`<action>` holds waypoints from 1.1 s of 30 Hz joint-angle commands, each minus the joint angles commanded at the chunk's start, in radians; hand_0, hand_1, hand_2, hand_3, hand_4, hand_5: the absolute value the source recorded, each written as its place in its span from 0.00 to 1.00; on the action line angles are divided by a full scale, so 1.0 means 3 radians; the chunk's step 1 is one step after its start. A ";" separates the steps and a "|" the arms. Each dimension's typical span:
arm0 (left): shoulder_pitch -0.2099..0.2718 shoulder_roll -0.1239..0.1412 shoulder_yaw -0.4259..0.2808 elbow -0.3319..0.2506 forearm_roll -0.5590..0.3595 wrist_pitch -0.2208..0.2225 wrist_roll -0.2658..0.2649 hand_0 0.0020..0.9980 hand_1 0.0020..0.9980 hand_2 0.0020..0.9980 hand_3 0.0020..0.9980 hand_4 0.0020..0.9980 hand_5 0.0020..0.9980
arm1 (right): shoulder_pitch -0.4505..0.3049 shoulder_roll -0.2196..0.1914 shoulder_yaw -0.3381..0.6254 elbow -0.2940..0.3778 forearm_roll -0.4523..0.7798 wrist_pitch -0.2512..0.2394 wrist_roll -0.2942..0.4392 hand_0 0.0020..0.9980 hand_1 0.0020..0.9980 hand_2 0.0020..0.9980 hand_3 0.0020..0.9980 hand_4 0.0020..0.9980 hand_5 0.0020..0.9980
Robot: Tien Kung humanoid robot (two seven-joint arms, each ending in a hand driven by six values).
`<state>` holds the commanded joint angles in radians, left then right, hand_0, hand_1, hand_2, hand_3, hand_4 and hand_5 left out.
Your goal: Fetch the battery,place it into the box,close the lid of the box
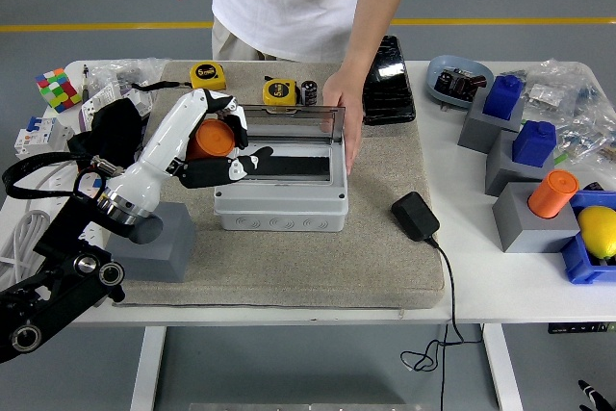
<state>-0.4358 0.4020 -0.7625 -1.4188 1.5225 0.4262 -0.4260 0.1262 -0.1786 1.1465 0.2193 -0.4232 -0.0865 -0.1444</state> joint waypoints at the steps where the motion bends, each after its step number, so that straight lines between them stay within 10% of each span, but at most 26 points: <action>1: -0.0081 -0.0004 0.0059 0.0018 0.0143 -0.0003 0.0093 0.07 0.10 0.22 0.25 0.76 0.00 | 0.0001 0.0000 -0.0004 0.0000 0.0005 -0.0003 0.0002 0.67 0.67 0.68 0.56 0.98 0.46; 14: -0.0754 -0.0060 0.0774 0.0246 0.0850 -0.0167 0.0721 0.07 0.09 0.23 0.26 0.76 0.00 | -0.0008 0.0011 -0.0058 -0.0009 0.0042 -0.0011 0.0002 0.67 0.67 0.68 0.56 0.97 0.46; 33: -0.1200 -0.0547 0.1285 0.1129 0.0773 -0.0138 0.0988 0.07 0.10 0.23 0.29 0.95 0.00 | -0.0004 0.0016 -0.0172 -0.0012 0.0096 -0.0022 0.0008 0.67 0.67 0.67 0.55 0.97 0.45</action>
<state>-0.7957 0.2380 -0.3769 -1.0802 1.7545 0.3847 -0.1297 0.1250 -0.1737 1.0948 0.2157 -0.3943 -0.0930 -0.1419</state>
